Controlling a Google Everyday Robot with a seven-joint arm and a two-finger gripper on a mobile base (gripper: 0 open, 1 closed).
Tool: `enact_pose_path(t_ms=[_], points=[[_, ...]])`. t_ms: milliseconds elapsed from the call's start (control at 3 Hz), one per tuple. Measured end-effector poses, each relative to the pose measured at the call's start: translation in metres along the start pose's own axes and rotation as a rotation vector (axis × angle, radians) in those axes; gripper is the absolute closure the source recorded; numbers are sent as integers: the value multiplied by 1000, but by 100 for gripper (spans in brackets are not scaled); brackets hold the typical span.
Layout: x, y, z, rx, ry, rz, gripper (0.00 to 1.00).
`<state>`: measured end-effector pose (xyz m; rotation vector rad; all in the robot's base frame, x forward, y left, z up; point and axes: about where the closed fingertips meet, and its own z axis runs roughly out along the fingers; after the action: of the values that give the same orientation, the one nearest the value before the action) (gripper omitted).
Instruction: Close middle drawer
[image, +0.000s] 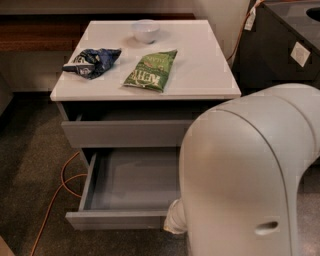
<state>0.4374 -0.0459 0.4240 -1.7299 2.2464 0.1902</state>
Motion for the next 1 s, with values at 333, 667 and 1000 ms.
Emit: enact_pose_path(t_ms=[333, 667, 1000], points=[[2, -17, 3, 35, -35, 12, 100], [1, -32, 8, 57, -79, 9, 100], [-3, -45, 15, 74, -141, 9, 100]])
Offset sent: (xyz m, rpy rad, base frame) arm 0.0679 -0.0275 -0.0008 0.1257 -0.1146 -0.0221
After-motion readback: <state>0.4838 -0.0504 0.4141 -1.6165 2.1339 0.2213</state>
